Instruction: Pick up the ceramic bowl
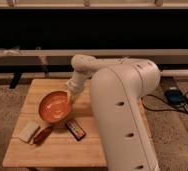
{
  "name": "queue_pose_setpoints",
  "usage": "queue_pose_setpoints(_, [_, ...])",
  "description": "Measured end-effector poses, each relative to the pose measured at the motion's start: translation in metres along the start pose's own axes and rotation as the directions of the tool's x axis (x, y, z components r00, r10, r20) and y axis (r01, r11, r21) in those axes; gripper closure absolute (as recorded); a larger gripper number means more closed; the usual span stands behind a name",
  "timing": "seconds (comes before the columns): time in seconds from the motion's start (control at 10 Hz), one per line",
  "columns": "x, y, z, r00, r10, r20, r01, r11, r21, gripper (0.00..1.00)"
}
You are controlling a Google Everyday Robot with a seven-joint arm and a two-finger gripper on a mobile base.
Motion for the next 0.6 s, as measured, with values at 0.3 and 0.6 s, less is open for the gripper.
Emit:
queue_pose_setpoints(0.3, [-0.001,0.019,-0.029,0.995,-0.097,-0.013,0.097,0.994,0.053,1.0])
queue_pose_setpoints(0.6, [-0.001,0.02,-0.031,0.994,-0.104,-0.016,0.105,0.993,0.06,1.0])
